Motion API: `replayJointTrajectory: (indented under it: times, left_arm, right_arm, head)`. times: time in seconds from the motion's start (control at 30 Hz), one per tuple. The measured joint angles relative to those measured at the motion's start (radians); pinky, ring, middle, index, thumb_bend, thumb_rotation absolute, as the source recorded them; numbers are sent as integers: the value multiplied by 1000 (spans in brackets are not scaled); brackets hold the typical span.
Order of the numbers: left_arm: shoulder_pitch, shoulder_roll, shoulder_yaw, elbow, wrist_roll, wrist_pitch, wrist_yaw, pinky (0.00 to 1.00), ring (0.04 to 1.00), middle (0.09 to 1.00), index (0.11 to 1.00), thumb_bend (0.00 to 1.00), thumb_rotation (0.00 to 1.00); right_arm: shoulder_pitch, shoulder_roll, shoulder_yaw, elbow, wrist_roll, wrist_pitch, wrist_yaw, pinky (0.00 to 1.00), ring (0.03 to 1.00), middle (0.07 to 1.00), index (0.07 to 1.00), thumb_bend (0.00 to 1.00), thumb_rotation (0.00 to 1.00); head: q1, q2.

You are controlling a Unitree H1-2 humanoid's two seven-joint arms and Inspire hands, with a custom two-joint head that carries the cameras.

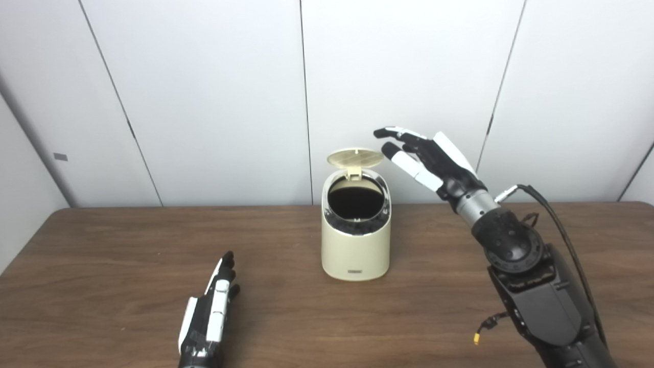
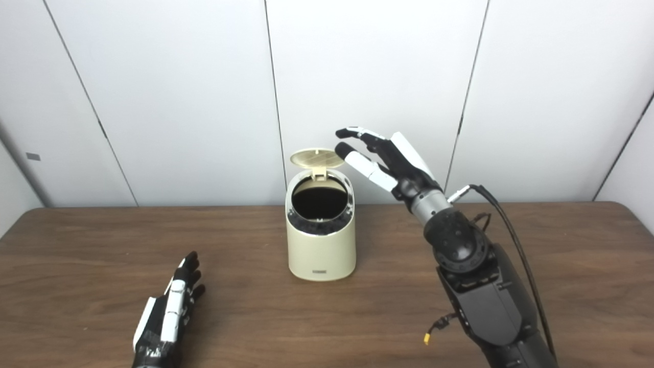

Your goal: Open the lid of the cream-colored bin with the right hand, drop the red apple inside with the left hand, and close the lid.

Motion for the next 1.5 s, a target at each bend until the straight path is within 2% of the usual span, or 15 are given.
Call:
replayJointTrajectory:
  times: [0.17, 0.3, 0.4, 0.6, 0.73, 1.07, 1.23, 1.5]
  left_arm:
    - [0, -1, -7, 0, 3, 0, 10, 1000, 1000, 1000, 1000, 610, 1000]
    - [1, -2, -13, 0, 3, 1, 20, 1000, 1000, 1000, 1000, 607, 1000]
    - [1, -1, -14, -1, 2, 2, 20, 1000, 1000, 1000, 1000, 597, 1000]
    - [1, 0, -15, -1, -1, 2, 19, 1000, 1000, 1000, 1000, 612, 998]
    - [1, 0, -16, -1, -1, 3, 19, 1000, 1000, 1000, 1000, 610, 991]
    - [1, -2, -20, -10, 1, 15, 21, 1000, 1000, 1000, 1000, 614, 992]
    - [1, -2, -24, -12, 0, 18, 21, 1000, 1000, 1000, 1000, 646, 980]
    - [4, -2, -26, -19, 0, 26, 21, 1000, 1000, 1000, 1000, 650, 979]
  right_arm:
    - [-4, 4, 22, 22, -30, -2, 15, 1000, 1000, 953, 809, 549, 1000]
    - [-4, 3, 41, 22, -54, -7, 23, 989, 1000, 975, 795, 551, 1000]
    - [-2, 2, 59, 22, -79, -40, 28, 967, 1000, 991, 780, 605, 1000]
    - [16, -11, 70, 10, -125, -73, 32, 994, 1000, 983, 711, 641, 1000]
    - [52, -15, 72, -19, -133, -80, 47, 994, 1000, 982, 706, 678, 1000]
    - [76, -32, 72, -61, -162, -102, 83, 954, 1000, 988, 703, 609, 1000]
    - [95, -52, 94, -68, -209, -118, 102, 982, 1000, 993, 718, 600, 1000]
    - [112, -59, 98, -83, -251, -144, 108, 998, 1000, 990, 713, 607, 1000]
  head:
    - [-3, 2]
    - [0, 3]
    - [0, 3]
    - [3, 8]
    - [3, 12]
    - [12, 28]
    - [17, 32]
    - [21, 41]
